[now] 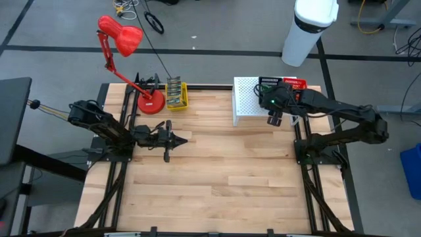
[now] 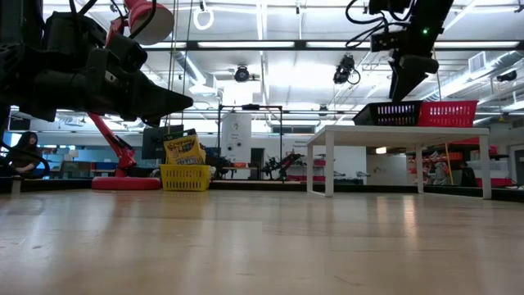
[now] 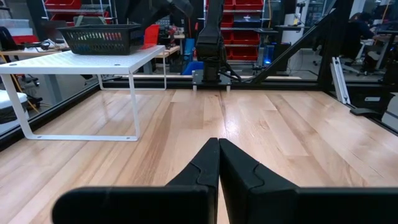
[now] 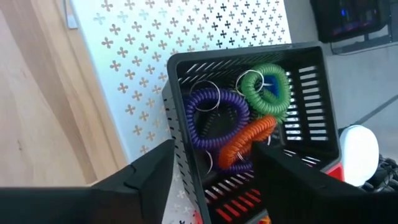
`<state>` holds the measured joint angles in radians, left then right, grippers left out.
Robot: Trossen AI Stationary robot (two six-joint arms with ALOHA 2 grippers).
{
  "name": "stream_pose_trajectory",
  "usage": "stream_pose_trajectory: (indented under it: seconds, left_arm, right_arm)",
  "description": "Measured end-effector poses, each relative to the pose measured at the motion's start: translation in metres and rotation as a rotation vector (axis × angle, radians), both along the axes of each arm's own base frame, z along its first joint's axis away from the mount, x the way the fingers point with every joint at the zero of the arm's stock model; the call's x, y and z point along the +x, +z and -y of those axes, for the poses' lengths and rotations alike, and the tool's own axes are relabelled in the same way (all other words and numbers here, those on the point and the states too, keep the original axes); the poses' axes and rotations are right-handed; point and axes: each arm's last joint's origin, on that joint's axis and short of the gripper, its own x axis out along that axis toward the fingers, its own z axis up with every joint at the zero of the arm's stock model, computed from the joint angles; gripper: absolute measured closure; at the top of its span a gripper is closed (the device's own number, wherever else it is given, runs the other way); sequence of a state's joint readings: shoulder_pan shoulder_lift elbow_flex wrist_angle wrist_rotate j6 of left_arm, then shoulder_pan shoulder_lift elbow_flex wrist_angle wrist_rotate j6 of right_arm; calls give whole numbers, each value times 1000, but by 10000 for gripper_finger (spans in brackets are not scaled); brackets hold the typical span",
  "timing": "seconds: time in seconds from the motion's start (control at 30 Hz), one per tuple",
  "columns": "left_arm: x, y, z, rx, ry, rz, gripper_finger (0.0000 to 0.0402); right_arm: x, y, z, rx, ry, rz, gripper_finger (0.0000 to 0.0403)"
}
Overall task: Pick & Place Office Desk Supplies
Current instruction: Put the black bin with the spiral keychains onto the white shelf, then put the yellow bin with crayon boxes onto the white shelf
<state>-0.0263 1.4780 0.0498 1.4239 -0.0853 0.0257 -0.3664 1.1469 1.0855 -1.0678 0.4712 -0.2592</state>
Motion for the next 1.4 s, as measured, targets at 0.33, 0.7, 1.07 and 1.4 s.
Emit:
stream_pose_trajectory:
  seconds: [0.33, 0.7, 1.07, 1.4]
  left_arm:
    - [0, 0, 0, 0, 0, 0, 391]
    - [0, 0, 0, 0, 0, 0, 391]
    - [0, -1, 0, -3, 0, -9, 391]
    - [0, -1, 0, -23, 11, -10, 391]
  right_arm:
    - [-8, 13, -3, -10, -12, 74, 173]
    - [0, 31, -3, 37, -100, 380, 235]
    - [1, 18, 24, -77, -388, 316, 379]
    - [-30, 6, 38, -50, -580, 281, 393]
